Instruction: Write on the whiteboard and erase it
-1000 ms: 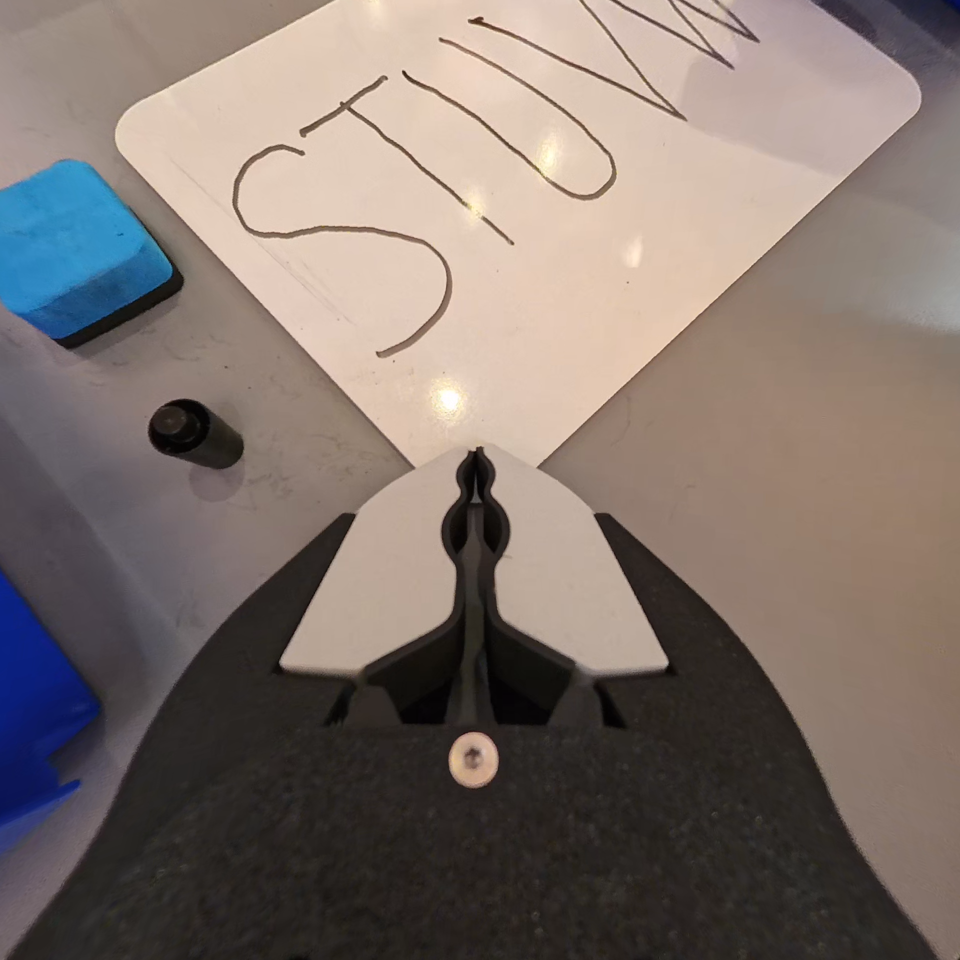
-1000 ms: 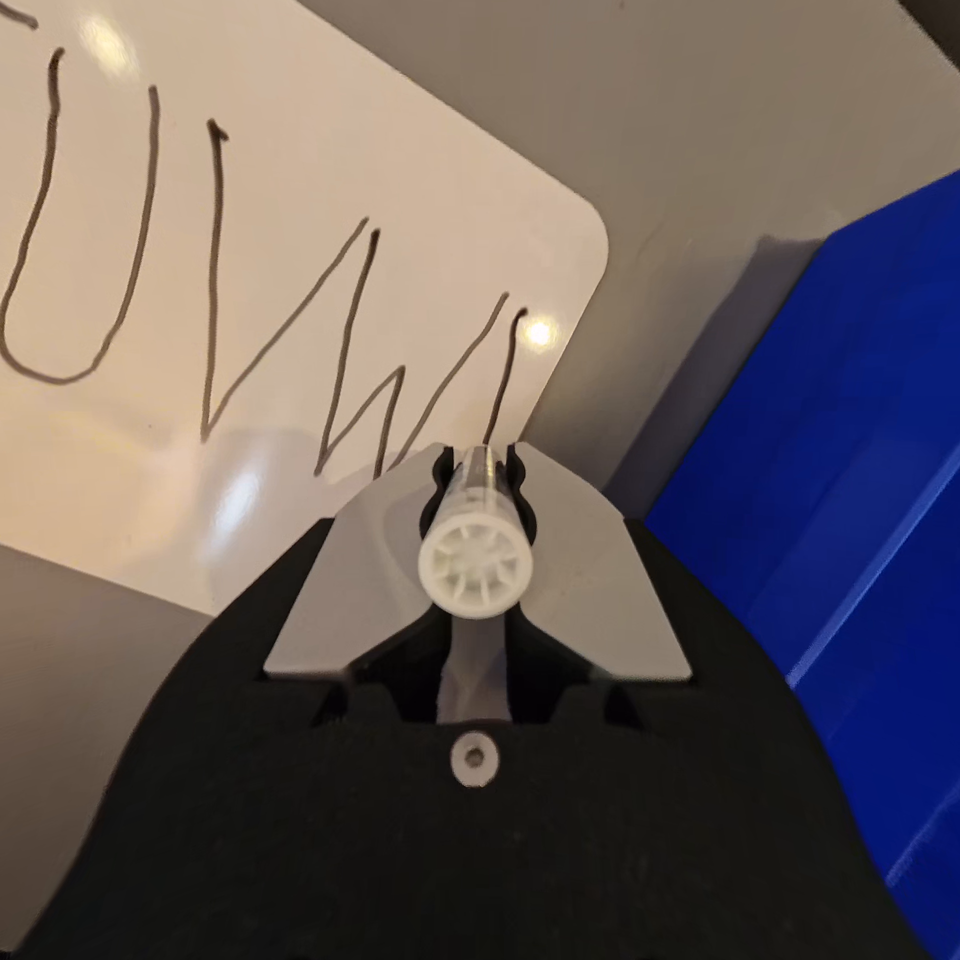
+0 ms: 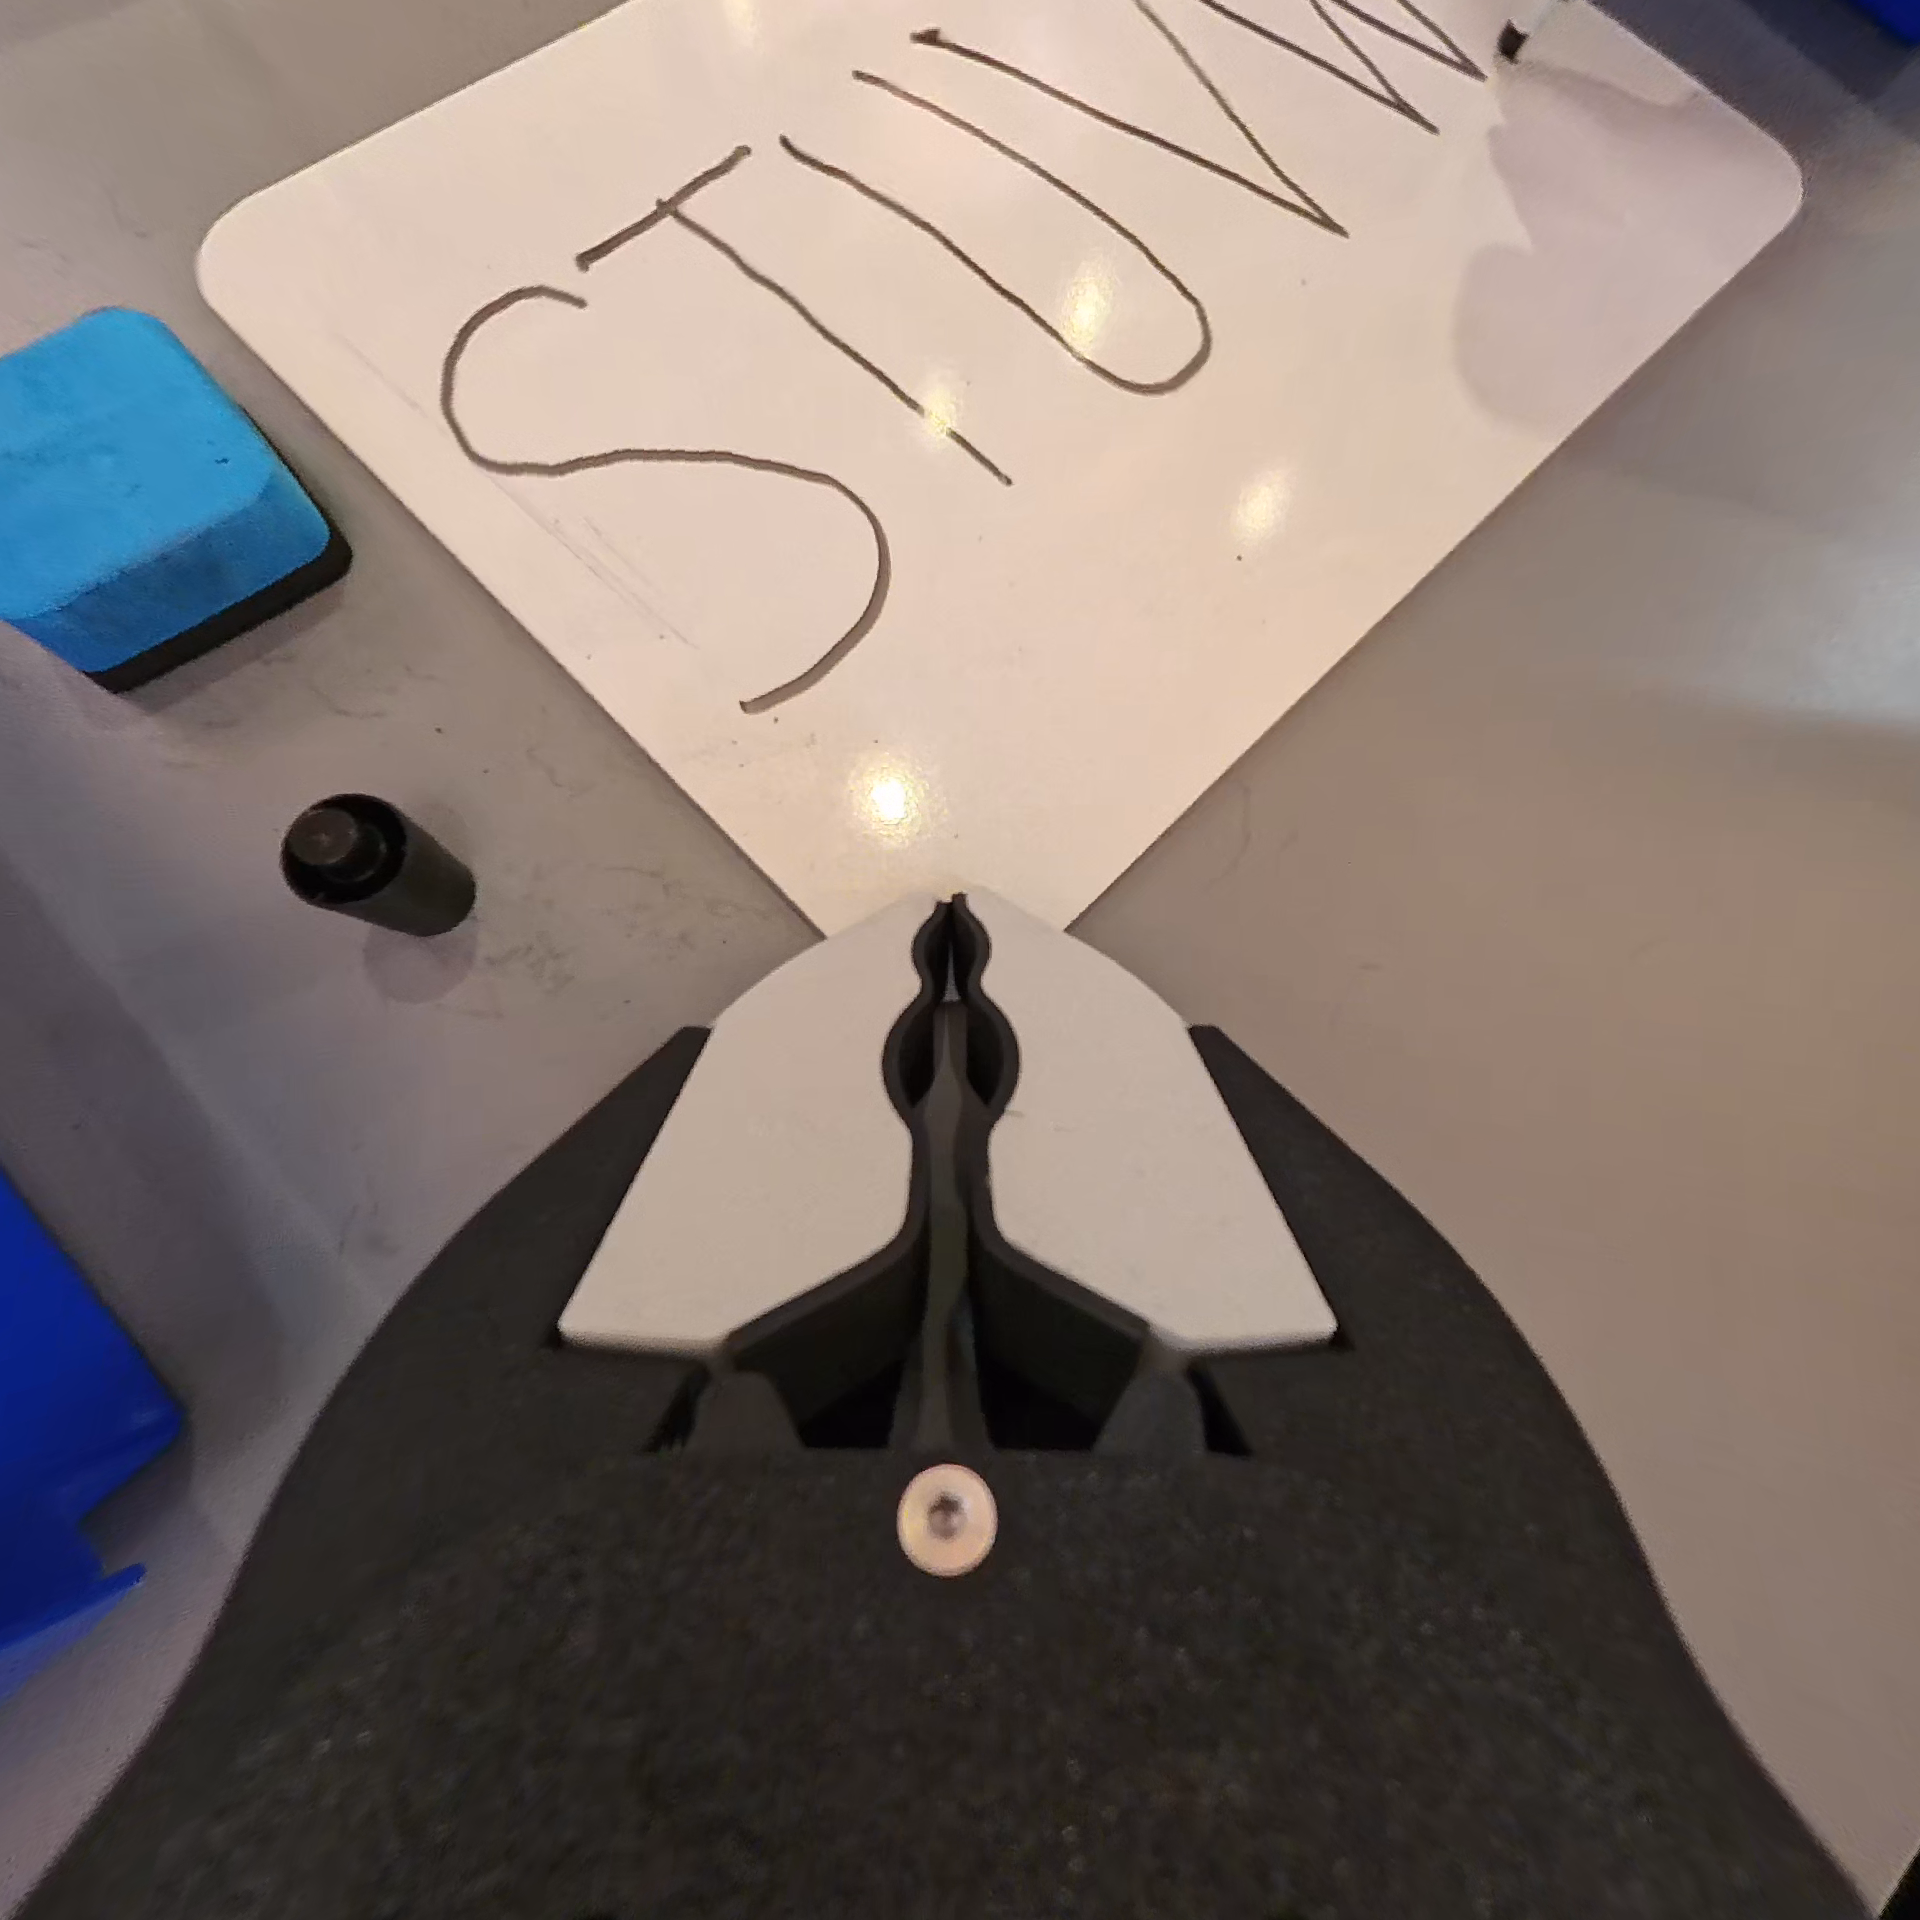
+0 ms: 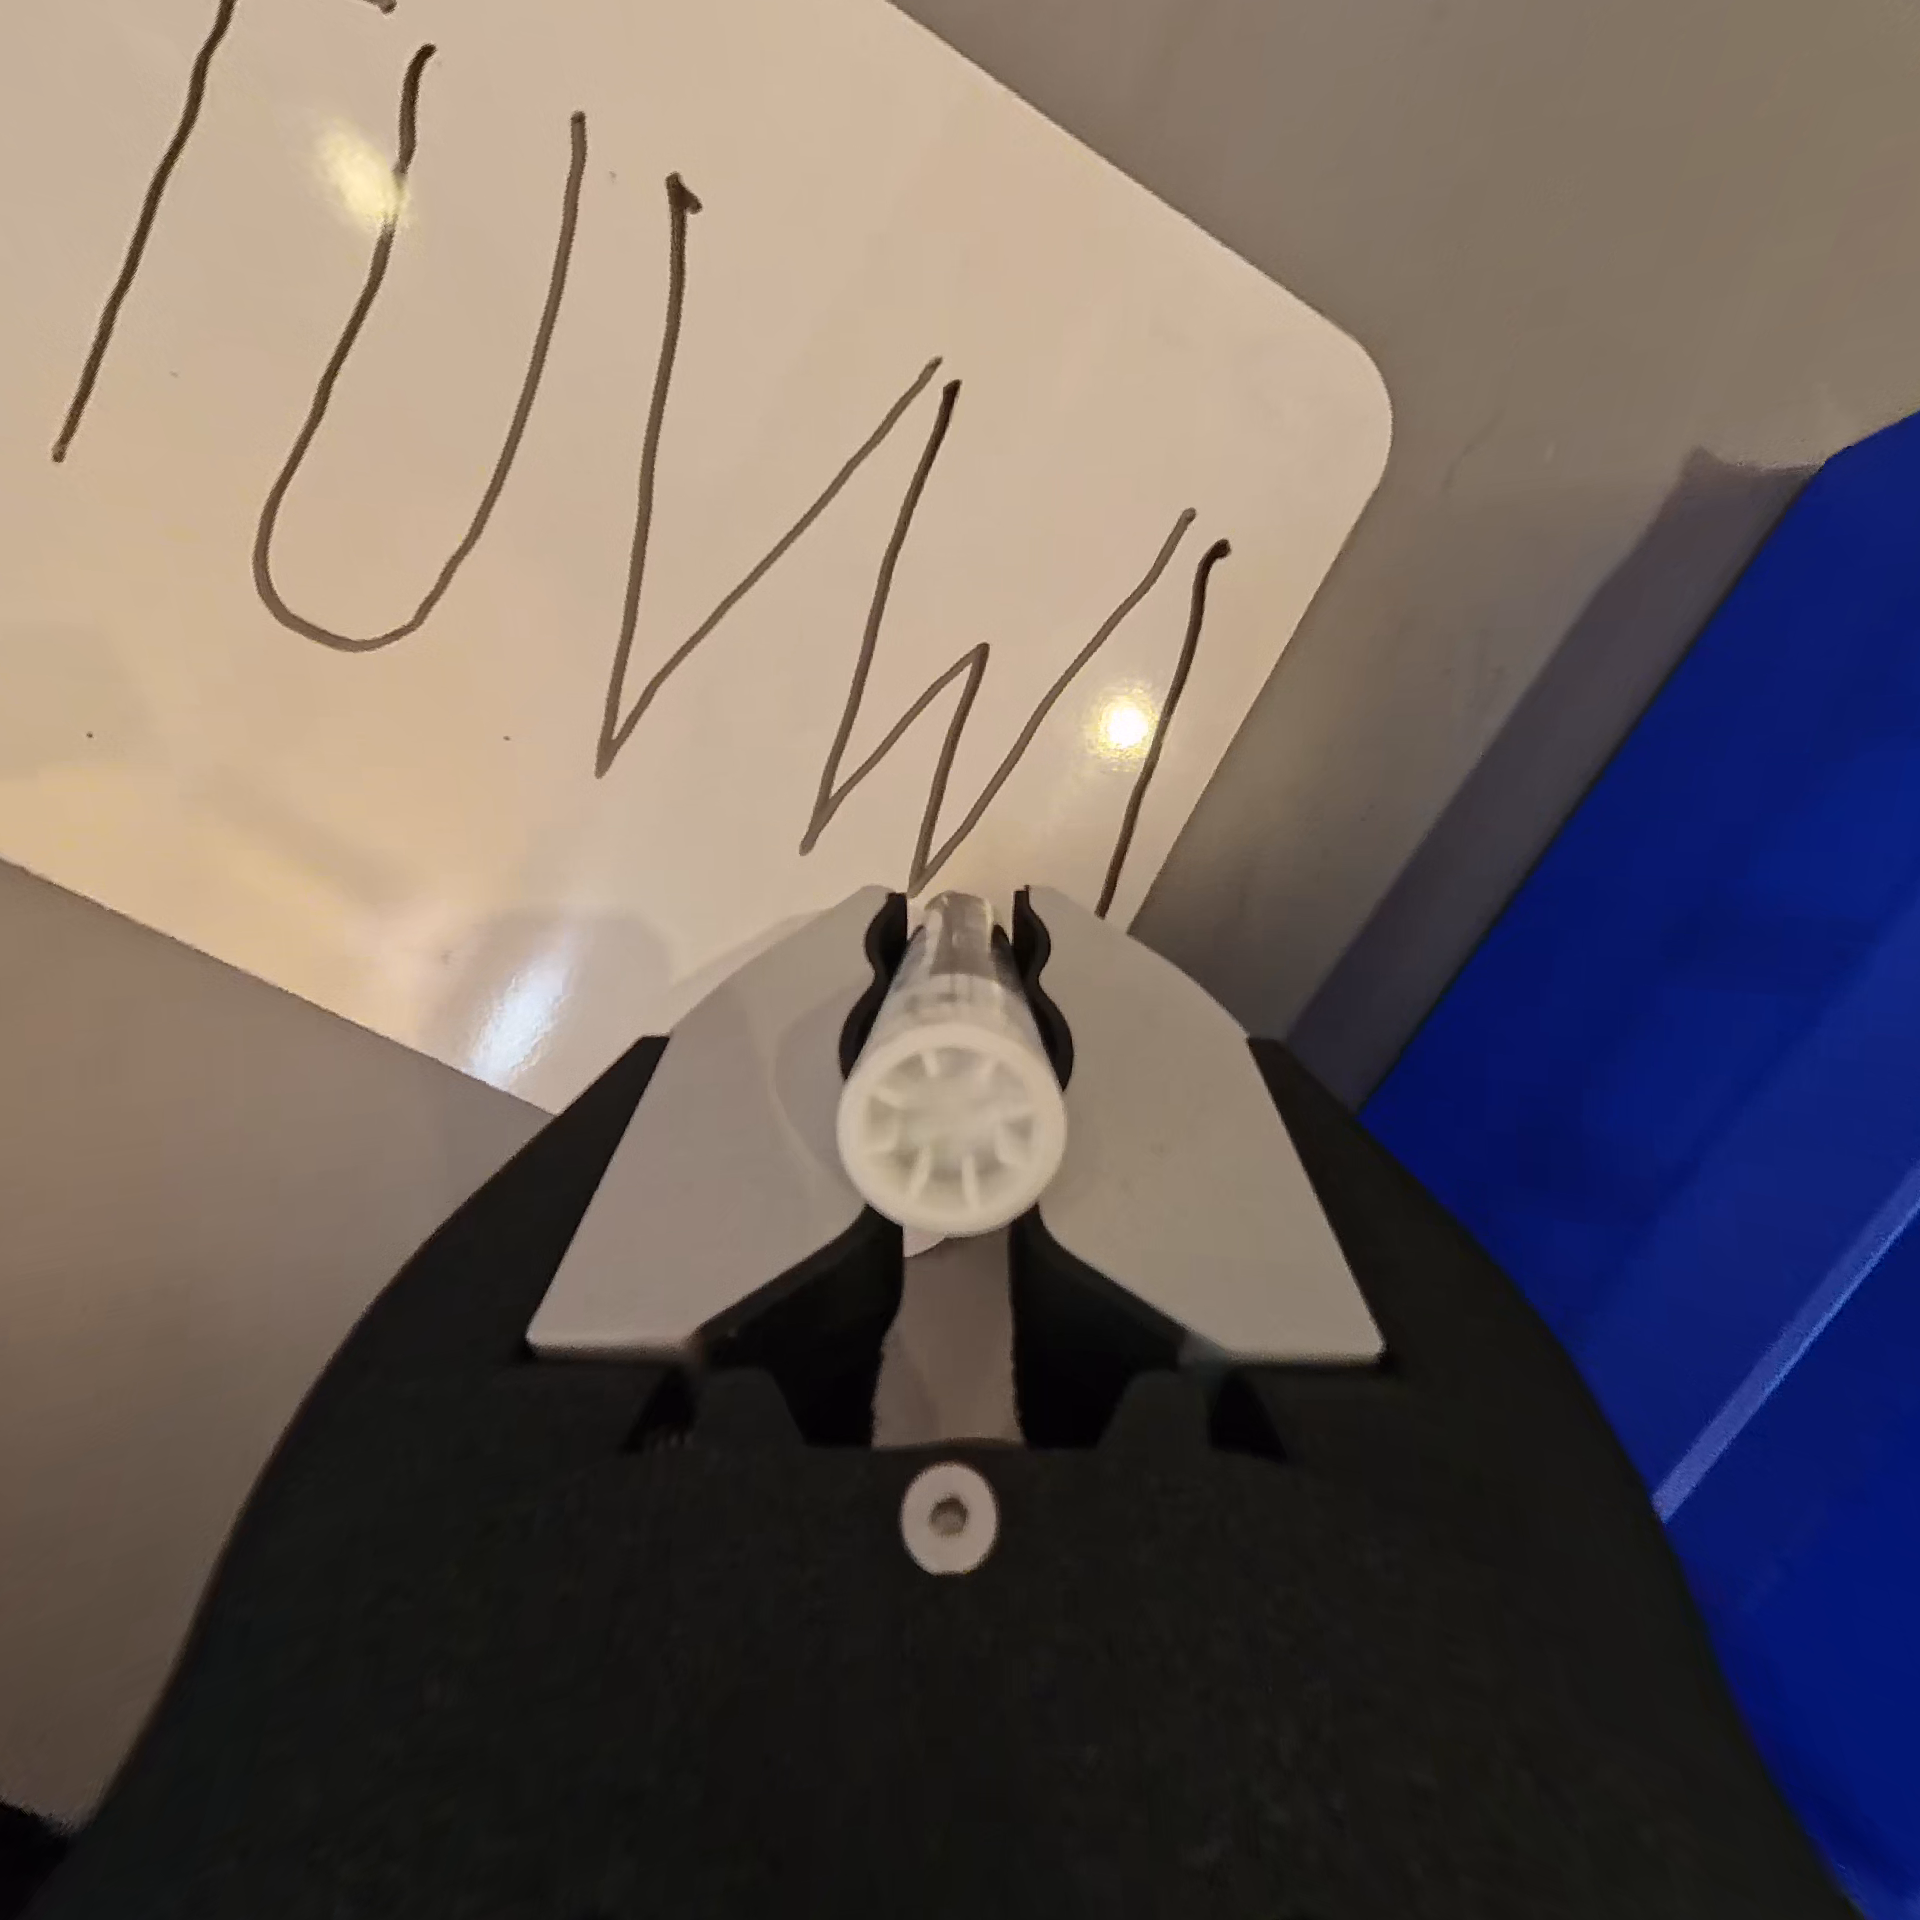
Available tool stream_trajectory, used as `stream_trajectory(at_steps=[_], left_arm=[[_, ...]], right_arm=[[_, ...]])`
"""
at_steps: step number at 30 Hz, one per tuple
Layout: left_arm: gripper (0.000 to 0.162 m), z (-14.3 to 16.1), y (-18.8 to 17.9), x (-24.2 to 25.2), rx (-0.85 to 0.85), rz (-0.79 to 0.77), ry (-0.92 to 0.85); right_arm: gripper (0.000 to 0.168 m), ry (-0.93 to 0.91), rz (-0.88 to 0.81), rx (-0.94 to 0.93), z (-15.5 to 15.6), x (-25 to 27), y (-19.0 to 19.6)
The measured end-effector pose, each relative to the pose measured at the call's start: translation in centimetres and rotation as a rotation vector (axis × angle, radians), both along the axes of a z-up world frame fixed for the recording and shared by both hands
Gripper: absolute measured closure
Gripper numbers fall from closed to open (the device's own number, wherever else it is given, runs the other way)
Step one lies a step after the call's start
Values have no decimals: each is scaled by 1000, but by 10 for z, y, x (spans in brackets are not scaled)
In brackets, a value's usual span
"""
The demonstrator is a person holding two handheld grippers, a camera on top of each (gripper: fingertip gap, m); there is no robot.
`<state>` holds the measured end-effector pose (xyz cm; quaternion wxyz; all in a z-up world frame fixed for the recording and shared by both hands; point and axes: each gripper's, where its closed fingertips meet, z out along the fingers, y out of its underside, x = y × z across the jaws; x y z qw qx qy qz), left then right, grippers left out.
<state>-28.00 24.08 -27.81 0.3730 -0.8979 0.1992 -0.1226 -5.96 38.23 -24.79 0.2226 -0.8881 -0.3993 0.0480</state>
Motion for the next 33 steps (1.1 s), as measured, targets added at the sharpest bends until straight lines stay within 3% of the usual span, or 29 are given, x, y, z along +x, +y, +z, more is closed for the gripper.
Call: stream_trajectory(at_steps=[23, 26, 30, 33], left_arm=[[162, 0, 0, 1, -5, -2, -8], [162, 0, 0, 1, -5, -2, -8], [162, 0, 0, 1, -5, -2, -9], [162, 0, 0, 1, -2, -2, -4]], right_arm=[[148, -116, -10, -7, 4, -1, 101], [148, 11, 16, 96, 49, -14, 95], [148, 279, 149, 343, 134, -31, 45], [149, 458, 222, 488, 145, -28, -6]])
